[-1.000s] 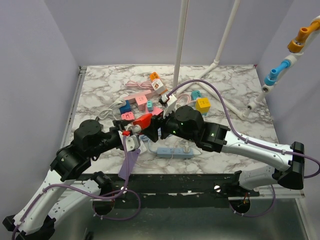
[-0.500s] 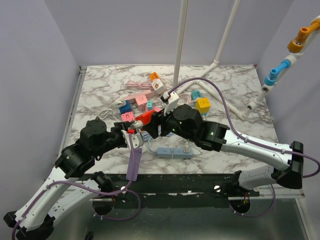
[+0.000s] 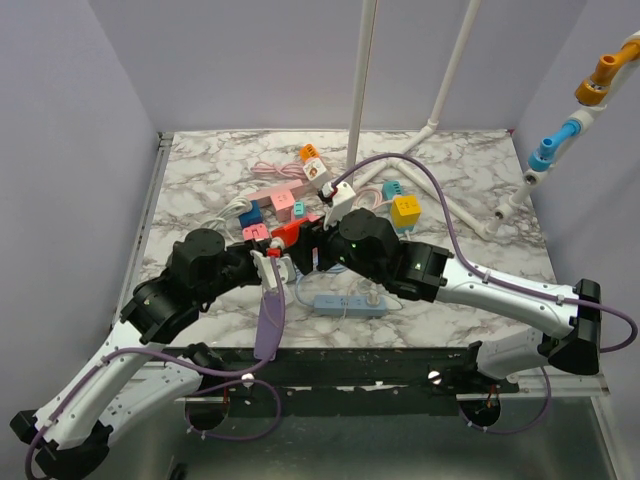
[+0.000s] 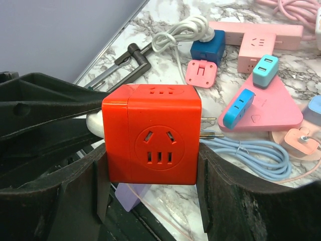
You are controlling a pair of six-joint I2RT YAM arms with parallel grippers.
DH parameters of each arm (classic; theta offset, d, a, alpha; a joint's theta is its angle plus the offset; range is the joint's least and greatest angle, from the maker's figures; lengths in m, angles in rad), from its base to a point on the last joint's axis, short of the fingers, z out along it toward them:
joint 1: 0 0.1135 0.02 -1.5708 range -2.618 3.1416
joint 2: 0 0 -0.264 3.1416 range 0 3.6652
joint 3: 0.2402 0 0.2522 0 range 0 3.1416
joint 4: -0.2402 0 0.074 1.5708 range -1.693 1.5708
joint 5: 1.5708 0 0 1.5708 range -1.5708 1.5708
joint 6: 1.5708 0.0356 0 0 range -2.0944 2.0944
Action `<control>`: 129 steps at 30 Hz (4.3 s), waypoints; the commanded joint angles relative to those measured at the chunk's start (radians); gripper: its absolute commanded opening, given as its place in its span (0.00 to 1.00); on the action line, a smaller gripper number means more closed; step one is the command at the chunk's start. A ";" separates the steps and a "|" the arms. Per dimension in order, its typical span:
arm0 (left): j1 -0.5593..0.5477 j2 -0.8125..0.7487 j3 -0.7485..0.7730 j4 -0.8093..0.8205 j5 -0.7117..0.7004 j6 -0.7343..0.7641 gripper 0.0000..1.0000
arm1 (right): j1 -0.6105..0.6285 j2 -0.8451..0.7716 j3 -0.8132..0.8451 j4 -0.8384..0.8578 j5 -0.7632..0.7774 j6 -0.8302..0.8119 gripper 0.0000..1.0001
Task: Pull the plug off the socket
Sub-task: Remove the socket from the socket, then place the plug at the center of the board.
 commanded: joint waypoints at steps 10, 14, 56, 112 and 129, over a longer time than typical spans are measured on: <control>-0.009 0.021 0.100 -0.008 -0.008 -0.041 0.00 | 0.022 -0.037 -0.070 0.083 0.216 0.005 0.08; -0.009 0.006 0.102 -0.009 0.005 -0.048 0.00 | 0.018 -0.040 -0.110 0.064 0.285 0.004 0.07; -0.020 -0.060 0.280 -0.063 0.080 -0.099 0.00 | -0.397 -0.349 -0.391 -0.464 0.412 0.424 0.01; -0.011 -0.057 0.342 -0.101 -0.175 -0.186 0.00 | -0.972 0.028 -0.453 -0.296 0.435 0.574 0.08; 0.216 0.027 0.316 -0.151 -0.420 -0.099 0.00 | -0.976 -0.224 -0.510 -0.305 0.281 0.464 0.76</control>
